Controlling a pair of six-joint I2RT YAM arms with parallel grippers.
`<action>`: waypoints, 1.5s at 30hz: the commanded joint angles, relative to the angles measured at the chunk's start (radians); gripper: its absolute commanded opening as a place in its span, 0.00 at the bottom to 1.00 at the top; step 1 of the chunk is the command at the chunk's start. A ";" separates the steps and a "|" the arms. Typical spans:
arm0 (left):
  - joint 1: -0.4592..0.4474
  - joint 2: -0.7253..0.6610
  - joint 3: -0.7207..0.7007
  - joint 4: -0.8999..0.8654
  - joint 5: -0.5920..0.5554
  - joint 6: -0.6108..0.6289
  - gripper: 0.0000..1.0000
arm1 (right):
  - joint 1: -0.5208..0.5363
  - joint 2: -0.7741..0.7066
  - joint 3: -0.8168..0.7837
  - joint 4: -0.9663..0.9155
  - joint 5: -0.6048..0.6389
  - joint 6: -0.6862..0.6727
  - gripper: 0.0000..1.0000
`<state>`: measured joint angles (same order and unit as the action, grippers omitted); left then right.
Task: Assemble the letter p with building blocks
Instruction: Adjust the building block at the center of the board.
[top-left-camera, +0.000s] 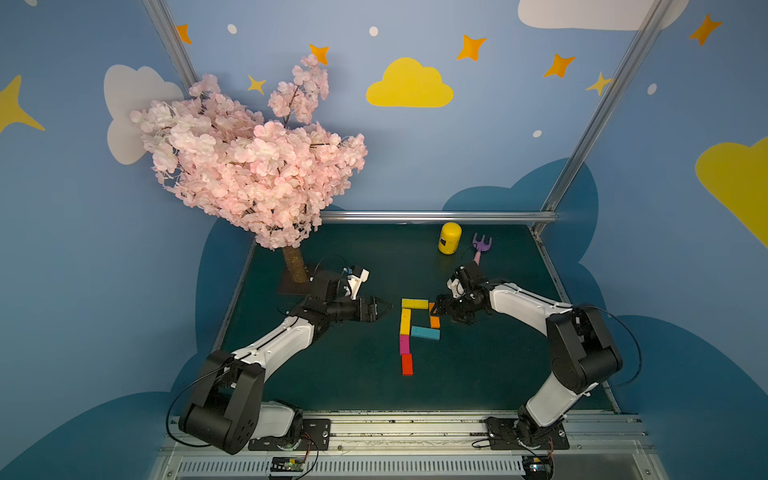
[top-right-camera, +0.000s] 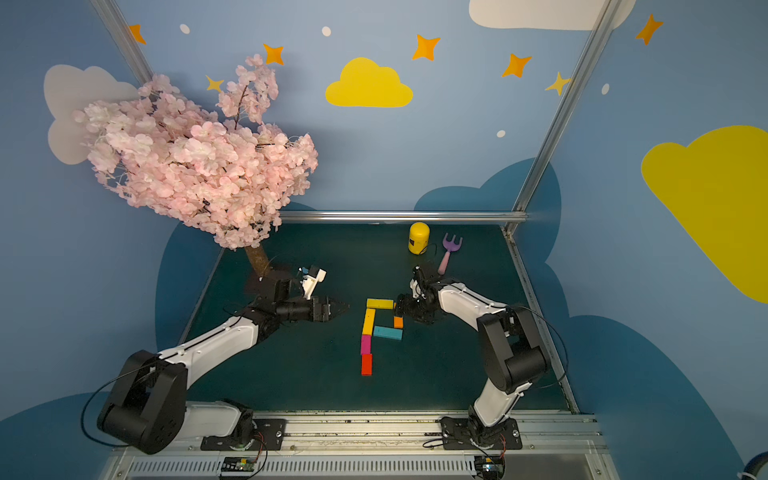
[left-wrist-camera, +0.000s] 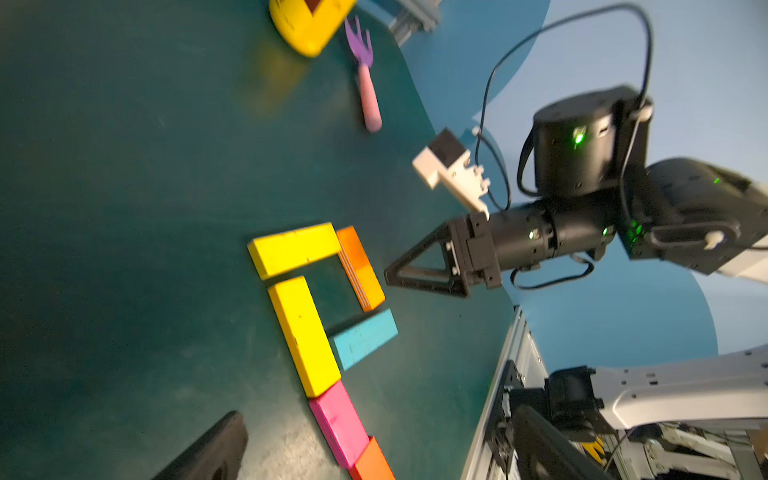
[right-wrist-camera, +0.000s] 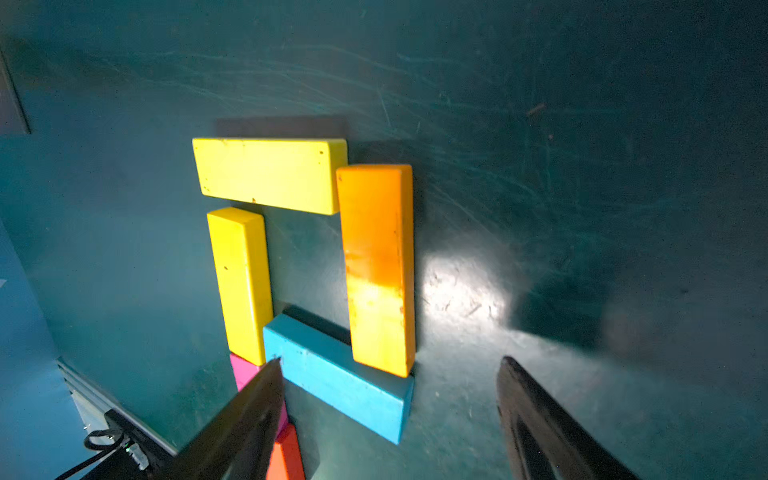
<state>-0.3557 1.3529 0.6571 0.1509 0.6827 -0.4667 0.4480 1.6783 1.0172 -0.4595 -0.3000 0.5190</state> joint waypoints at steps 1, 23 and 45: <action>-0.017 -0.038 -0.045 0.034 0.010 -0.021 1.00 | 0.014 -0.040 -0.029 0.039 -0.026 0.014 0.81; -0.032 -0.013 -0.048 0.148 -0.048 -0.074 1.00 | 0.226 -0.177 -0.160 0.039 0.053 0.182 0.80; 0.004 0.008 -0.025 0.176 -0.029 -0.094 1.00 | 0.263 -0.034 -0.138 0.125 0.031 0.213 0.80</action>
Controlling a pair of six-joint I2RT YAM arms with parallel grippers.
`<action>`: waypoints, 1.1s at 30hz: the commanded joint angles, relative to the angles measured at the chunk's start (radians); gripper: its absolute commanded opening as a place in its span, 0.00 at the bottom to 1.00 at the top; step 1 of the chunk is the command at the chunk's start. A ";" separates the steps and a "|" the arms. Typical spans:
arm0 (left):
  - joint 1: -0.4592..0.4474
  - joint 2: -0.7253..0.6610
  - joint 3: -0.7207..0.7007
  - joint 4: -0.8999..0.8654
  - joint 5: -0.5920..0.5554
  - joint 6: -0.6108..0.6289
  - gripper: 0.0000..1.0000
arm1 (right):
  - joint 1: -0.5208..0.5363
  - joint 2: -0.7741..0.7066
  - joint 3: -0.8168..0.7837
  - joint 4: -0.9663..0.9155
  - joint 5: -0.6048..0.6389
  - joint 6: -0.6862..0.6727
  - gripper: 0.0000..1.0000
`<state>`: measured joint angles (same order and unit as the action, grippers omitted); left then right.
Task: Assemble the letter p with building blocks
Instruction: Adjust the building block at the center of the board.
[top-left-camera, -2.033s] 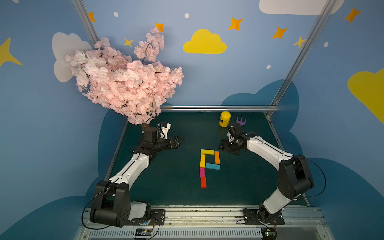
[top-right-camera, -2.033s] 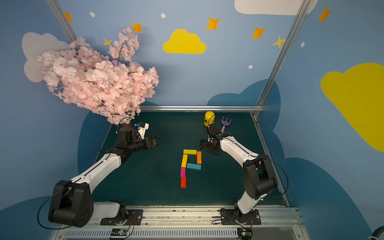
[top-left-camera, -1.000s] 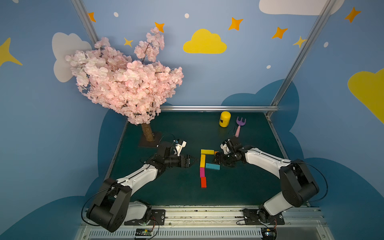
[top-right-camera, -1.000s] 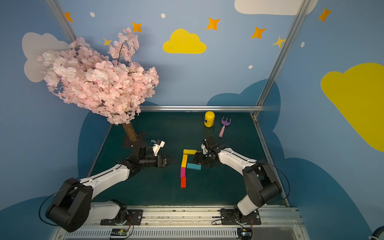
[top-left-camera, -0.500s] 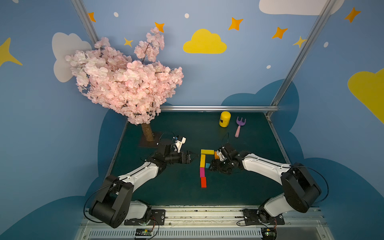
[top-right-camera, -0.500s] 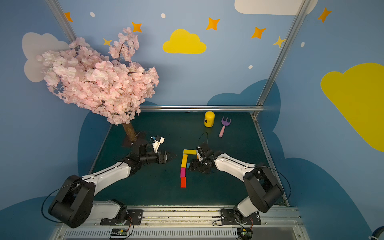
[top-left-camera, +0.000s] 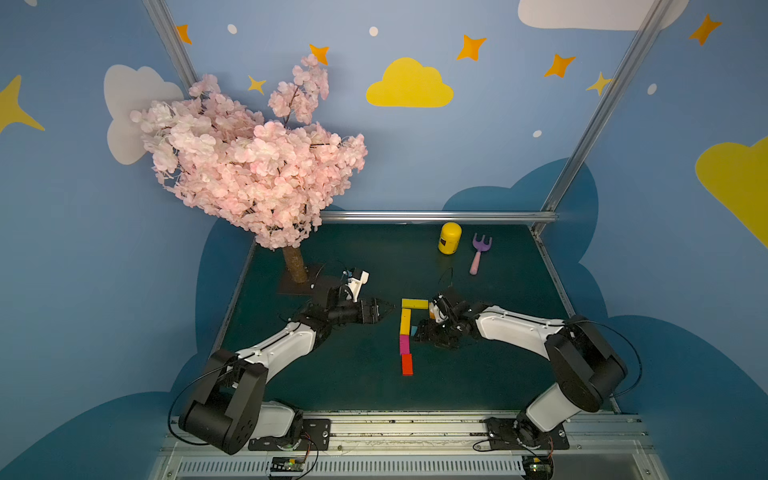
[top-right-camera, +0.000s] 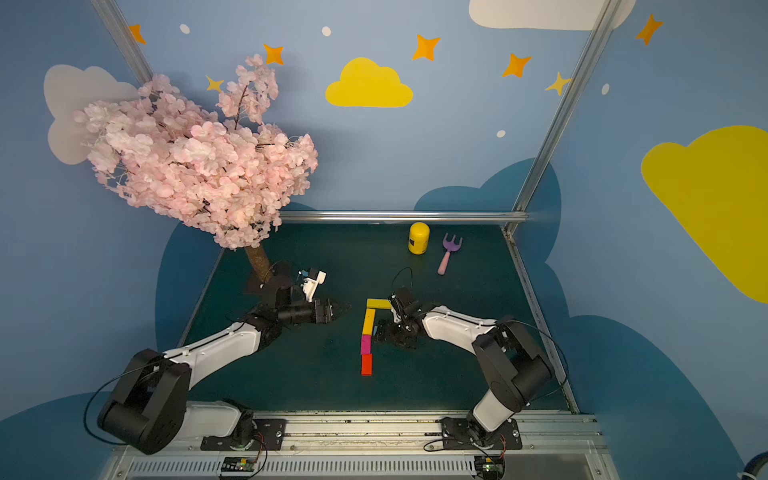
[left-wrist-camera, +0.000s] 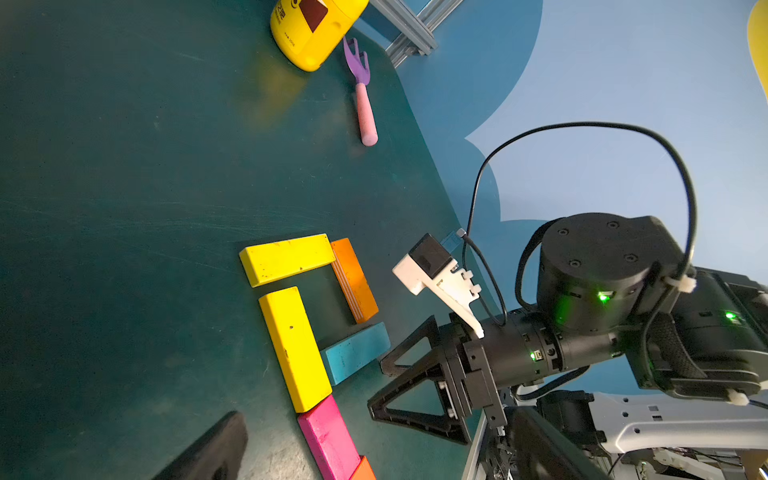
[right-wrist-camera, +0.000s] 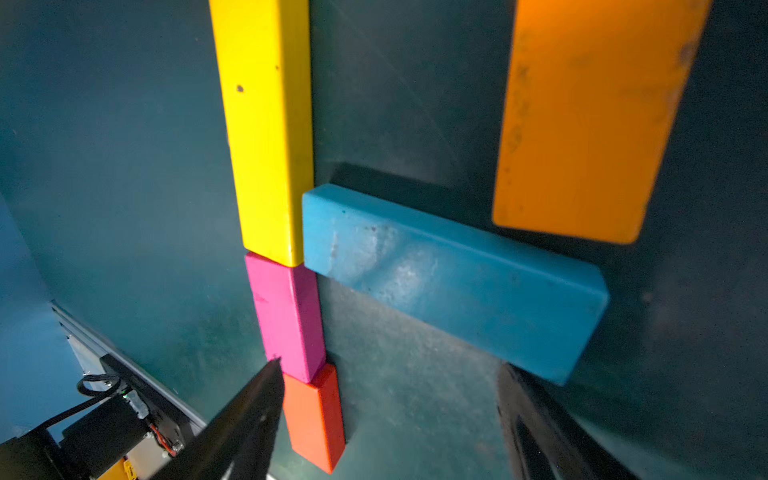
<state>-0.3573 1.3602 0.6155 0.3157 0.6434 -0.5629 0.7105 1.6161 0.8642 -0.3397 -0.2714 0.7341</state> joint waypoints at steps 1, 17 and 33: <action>0.006 0.001 0.015 0.010 0.012 0.002 1.00 | -0.001 0.031 0.019 0.003 0.004 -0.005 0.80; 0.012 0.008 0.009 0.014 0.016 0.002 1.00 | -0.022 0.054 0.062 -0.032 0.012 -0.039 0.80; 0.001 0.058 -0.030 0.107 0.124 -0.040 1.00 | 0.025 -0.049 0.117 -0.069 -0.046 -0.060 0.80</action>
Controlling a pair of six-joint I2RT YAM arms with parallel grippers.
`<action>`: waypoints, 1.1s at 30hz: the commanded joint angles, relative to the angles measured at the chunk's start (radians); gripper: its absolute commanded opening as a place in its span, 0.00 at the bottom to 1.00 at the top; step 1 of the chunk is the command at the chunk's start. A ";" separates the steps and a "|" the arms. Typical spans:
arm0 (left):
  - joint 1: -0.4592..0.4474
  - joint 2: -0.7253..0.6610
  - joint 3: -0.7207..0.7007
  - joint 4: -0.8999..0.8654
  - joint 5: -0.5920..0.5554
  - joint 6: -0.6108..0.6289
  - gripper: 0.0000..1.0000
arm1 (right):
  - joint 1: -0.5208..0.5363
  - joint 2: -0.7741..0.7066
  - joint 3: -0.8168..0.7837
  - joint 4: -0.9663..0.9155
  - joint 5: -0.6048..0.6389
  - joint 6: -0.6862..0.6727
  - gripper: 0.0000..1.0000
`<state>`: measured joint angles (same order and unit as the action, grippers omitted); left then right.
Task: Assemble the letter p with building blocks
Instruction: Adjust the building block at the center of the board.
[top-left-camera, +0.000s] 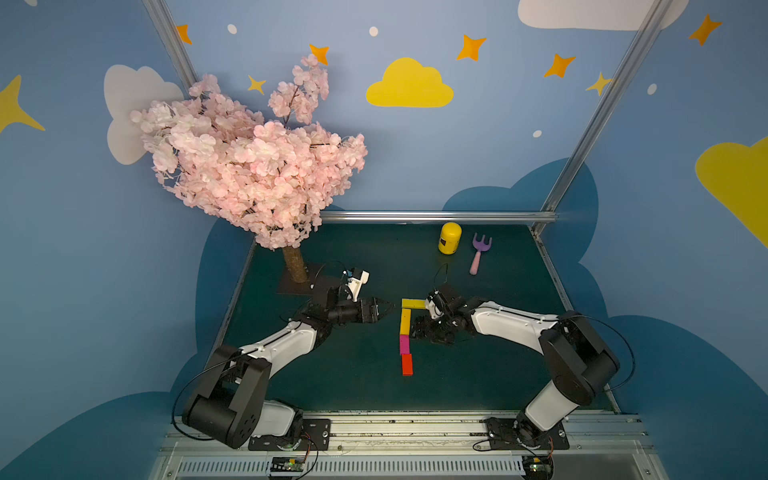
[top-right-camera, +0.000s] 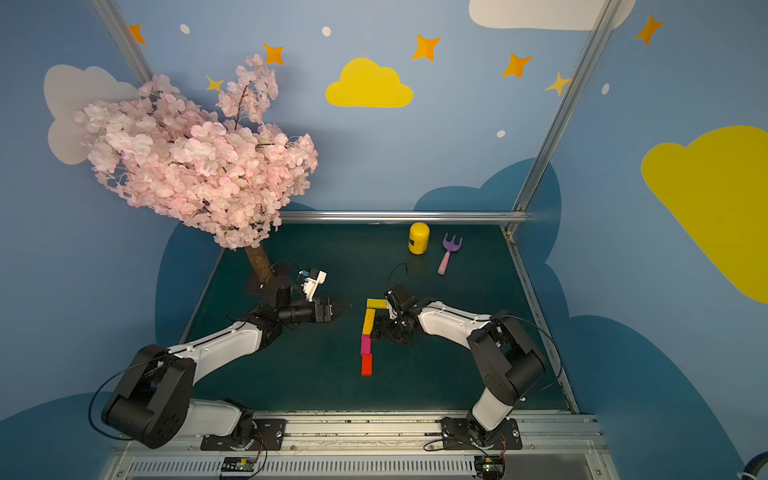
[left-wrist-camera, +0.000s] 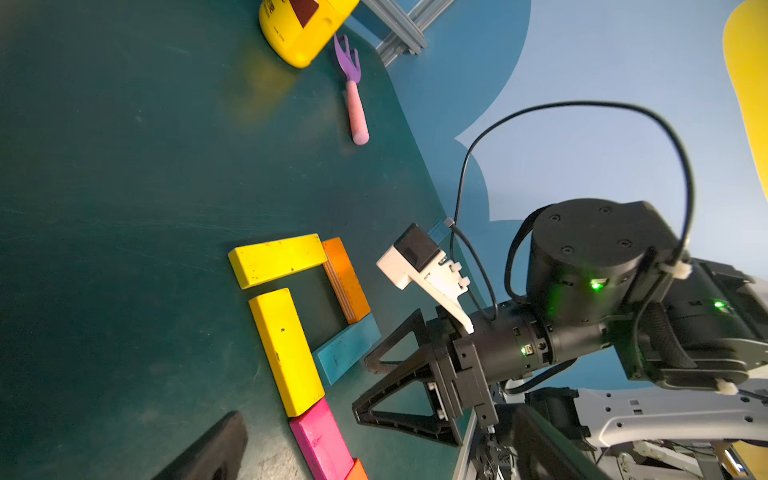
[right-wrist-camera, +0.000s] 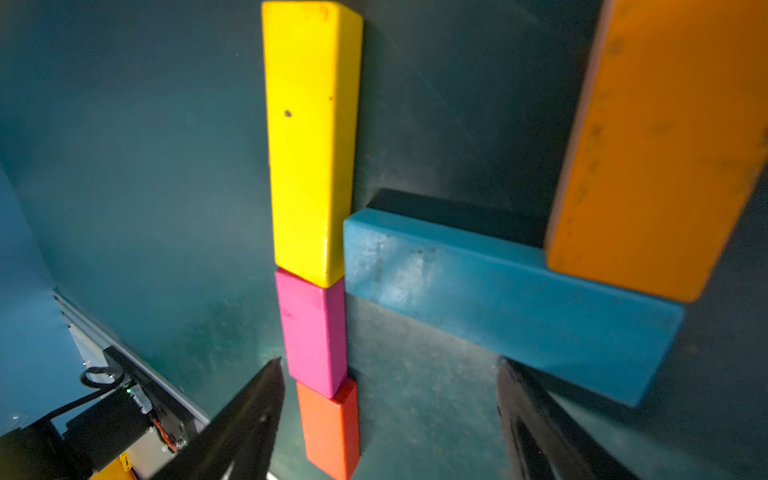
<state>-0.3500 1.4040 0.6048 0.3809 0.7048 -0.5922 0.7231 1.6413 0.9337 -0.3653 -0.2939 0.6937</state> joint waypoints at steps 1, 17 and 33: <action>-0.012 0.017 -0.026 0.041 0.072 -0.011 1.00 | 0.014 -0.098 0.059 -0.067 -0.017 -0.024 0.80; -0.090 0.090 -0.124 0.170 0.102 -0.057 1.00 | -0.240 -0.137 0.094 -0.092 -0.034 -0.106 0.81; -0.124 0.195 -0.117 0.247 0.097 -0.080 1.00 | -0.305 -0.017 0.058 -0.035 -0.093 -0.148 0.81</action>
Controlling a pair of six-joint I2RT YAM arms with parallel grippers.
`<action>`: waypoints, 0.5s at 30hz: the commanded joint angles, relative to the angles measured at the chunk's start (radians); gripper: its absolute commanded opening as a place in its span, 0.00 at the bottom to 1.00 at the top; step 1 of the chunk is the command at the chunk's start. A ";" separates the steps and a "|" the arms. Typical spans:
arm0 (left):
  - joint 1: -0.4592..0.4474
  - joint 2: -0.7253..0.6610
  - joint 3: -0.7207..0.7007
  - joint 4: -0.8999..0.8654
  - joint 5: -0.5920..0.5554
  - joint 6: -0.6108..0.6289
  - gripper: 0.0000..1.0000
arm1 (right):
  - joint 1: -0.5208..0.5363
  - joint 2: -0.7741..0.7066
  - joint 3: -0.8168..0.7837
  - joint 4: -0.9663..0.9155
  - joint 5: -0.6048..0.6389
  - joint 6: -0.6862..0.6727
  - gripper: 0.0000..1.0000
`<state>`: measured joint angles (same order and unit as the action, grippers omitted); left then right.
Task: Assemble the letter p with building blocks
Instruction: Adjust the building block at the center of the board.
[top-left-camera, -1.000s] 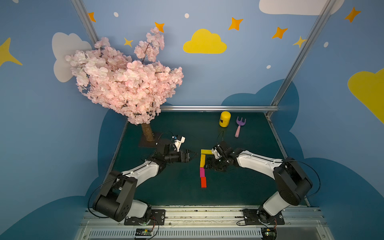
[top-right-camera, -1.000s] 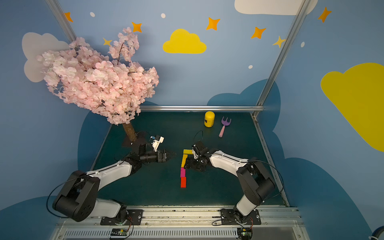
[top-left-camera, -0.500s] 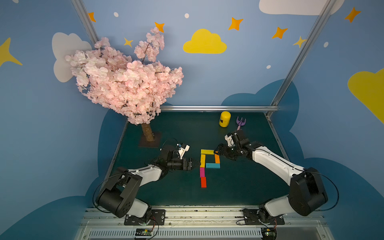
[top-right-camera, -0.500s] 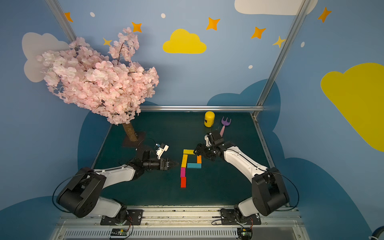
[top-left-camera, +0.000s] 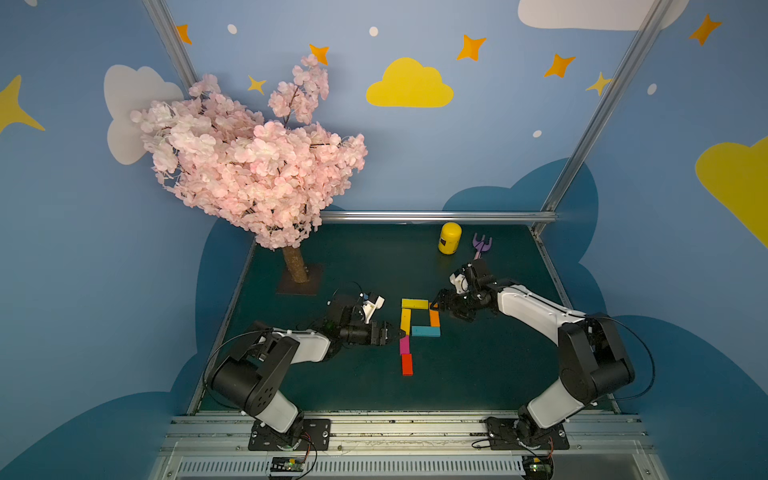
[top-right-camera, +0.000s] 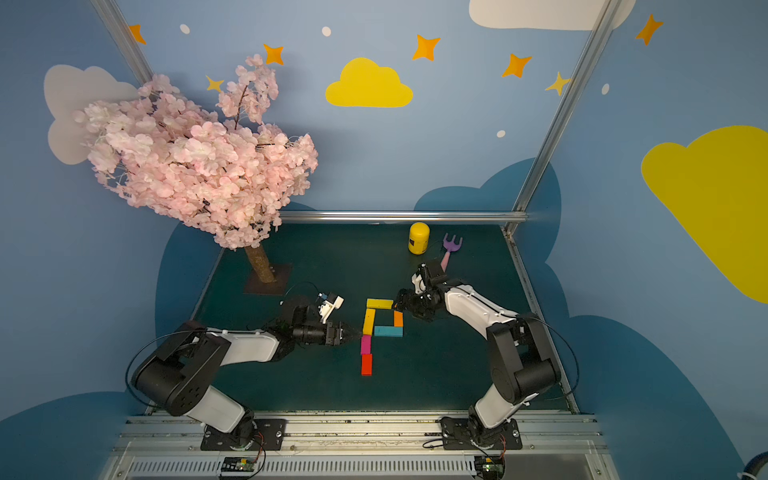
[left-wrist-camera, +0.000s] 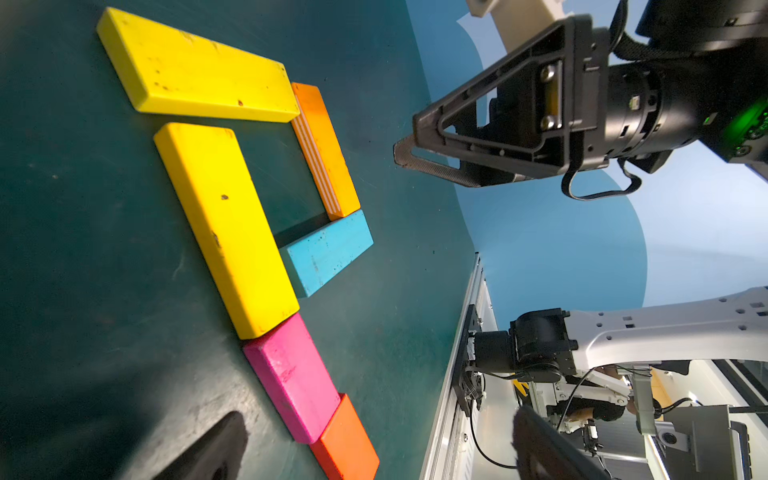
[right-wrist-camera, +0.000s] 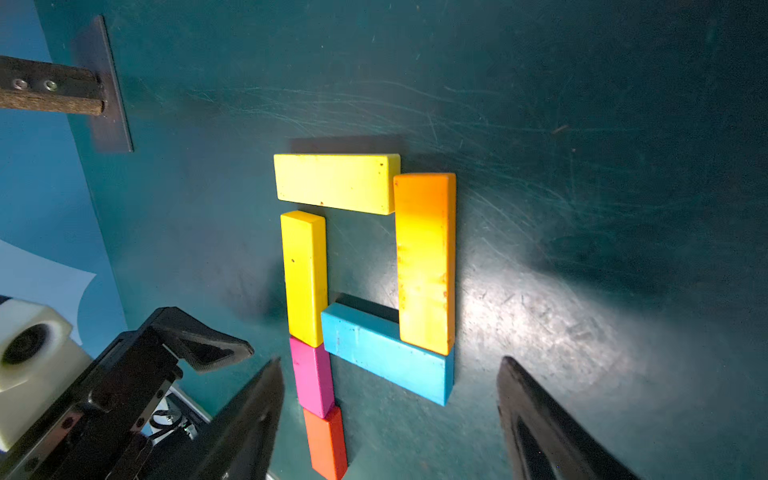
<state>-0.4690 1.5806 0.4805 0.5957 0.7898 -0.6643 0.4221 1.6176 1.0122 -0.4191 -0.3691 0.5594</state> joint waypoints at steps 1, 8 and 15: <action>-0.007 0.024 0.009 0.036 0.014 -0.010 1.00 | -0.004 0.004 -0.029 0.021 -0.018 -0.012 0.81; -0.025 0.063 0.022 0.054 0.009 -0.015 1.00 | -0.002 0.012 -0.072 0.057 -0.029 0.007 0.81; -0.041 0.087 0.037 0.065 0.001 -0.021 1.00 | -0.003 0.002 -0.103 0.066 -0.030 0.010 0.81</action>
<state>-0.5037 1.6485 0.4957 0.6403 0.7891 -0.6823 0.4221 1.6196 0.9279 -0.3691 -0.3874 0.5663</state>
